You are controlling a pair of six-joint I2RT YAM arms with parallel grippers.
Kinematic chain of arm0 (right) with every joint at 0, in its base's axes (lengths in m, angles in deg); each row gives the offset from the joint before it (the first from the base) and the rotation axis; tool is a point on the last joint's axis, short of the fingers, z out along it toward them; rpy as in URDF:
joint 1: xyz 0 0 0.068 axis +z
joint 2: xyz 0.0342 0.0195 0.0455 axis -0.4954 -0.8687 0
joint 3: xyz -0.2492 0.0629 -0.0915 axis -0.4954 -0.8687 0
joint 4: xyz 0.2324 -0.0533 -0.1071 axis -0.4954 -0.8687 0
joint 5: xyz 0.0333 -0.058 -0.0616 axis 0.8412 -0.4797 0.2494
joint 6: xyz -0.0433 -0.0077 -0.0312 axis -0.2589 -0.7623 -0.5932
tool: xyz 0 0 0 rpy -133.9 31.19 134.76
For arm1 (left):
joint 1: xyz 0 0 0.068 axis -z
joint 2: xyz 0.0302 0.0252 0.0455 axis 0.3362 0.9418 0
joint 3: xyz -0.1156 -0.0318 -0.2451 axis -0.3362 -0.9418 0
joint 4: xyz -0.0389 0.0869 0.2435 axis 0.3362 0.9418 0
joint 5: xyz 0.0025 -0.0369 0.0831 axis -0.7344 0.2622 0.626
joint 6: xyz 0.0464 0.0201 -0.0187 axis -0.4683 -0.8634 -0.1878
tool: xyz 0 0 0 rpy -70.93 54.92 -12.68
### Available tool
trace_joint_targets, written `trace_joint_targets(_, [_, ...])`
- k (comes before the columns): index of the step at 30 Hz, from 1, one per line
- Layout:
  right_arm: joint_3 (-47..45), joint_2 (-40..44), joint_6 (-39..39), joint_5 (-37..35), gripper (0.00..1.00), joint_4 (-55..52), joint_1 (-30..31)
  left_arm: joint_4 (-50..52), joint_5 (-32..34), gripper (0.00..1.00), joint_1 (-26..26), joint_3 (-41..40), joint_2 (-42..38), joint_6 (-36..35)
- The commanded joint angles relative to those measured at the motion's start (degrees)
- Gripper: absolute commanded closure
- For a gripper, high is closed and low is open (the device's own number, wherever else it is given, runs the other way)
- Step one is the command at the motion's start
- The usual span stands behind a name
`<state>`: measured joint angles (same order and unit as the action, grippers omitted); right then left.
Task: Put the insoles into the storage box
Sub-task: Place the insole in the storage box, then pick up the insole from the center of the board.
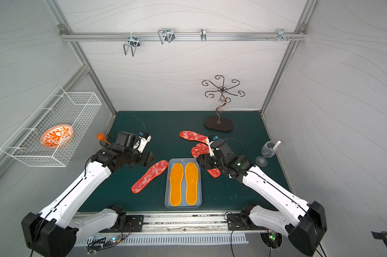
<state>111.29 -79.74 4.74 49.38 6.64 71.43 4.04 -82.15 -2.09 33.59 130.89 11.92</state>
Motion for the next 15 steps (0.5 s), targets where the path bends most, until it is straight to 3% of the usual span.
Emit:
trace_joint_targets(1, [-0.28, 3.88, -5.78, -1.59, 0.11, -2.48, -3.34, 2.27, 1.15, 0.14, -0.86, 1.87, -1.09, -0.25])
trace_joint_targets(5, [-1.11, 7.4, -8.67, -0.91, 0.01, -3.28, -7.84, 2.65, 1.89, 0.12, -1.26, 0.92, -1.68, 0.78])
trace_joint_targets(15, [-2.19, 10.86, -12.68, 4.06, 0.01, -4.82, -18.37, 7.2, 0.86, 0.11, -5.92, -0.22, 1.78, 2.74])
